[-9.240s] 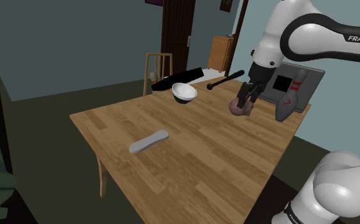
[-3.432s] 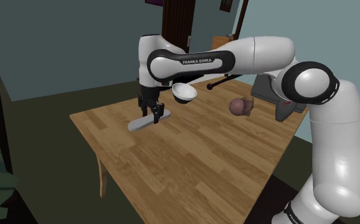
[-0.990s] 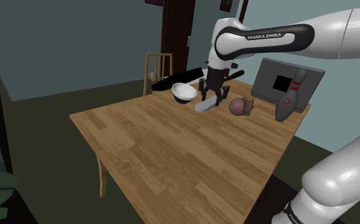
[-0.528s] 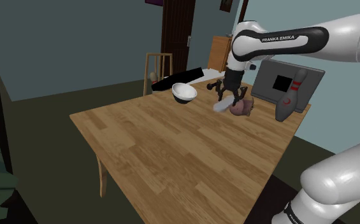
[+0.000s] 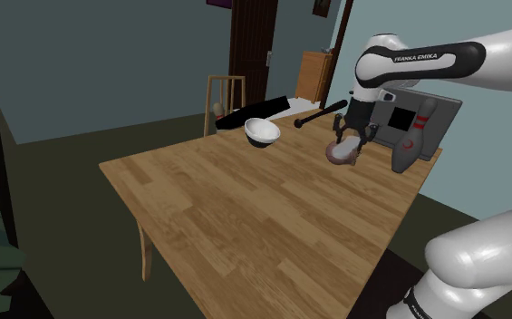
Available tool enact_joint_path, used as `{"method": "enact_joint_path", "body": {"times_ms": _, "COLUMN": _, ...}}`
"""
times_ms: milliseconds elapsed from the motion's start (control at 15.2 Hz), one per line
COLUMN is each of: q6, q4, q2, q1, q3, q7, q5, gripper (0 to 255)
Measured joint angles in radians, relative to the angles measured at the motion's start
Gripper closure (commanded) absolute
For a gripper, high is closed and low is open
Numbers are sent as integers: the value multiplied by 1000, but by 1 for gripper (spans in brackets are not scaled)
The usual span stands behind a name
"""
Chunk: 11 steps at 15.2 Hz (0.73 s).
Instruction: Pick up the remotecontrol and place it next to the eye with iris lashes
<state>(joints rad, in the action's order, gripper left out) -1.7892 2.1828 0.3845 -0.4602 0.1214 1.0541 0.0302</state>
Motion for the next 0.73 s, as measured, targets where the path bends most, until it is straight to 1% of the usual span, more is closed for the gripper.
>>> {"method": "enact_joint_path", "body": {"times_ms": 330, "q6": 3, "q4": 25, "q2": 28, "q1": -46, "q3": -87, "q7": -121, "q5": -33, "gripper": 255}}
{"method": "enact_joint_path", "body": {"times_ms": 726, "q6": -1, "q4": -15, "q2": -13, "q1": -104, "q3": -193, "q7": -267, "q5": -75, "gripper": 255}}
